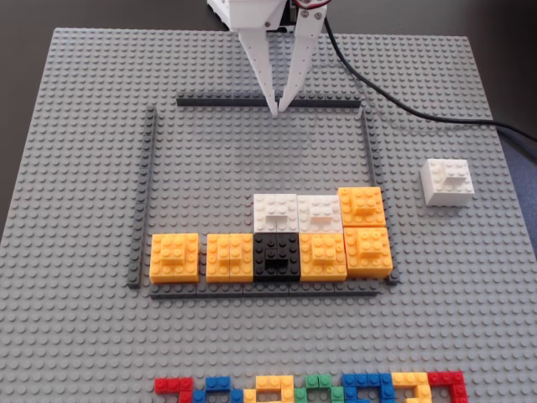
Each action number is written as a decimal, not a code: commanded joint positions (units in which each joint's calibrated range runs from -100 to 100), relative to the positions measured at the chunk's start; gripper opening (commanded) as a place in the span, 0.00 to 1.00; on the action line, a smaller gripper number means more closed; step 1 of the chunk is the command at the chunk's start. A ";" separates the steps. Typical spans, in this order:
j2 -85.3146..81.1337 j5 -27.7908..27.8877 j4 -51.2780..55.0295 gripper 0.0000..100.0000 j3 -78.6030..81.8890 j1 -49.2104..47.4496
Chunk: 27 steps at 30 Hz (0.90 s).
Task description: Grab the cube and place it into the grid
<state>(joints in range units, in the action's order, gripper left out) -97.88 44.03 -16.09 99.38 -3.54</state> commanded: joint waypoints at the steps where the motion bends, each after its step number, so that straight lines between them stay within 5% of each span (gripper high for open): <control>1: -2.12 3.66 2.12 0.00 0.62 1.51; 27: -2.12 4.00 0.46 0.00 0.62 1.51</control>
<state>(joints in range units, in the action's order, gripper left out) -97.88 47.84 -14.77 99.38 -2.52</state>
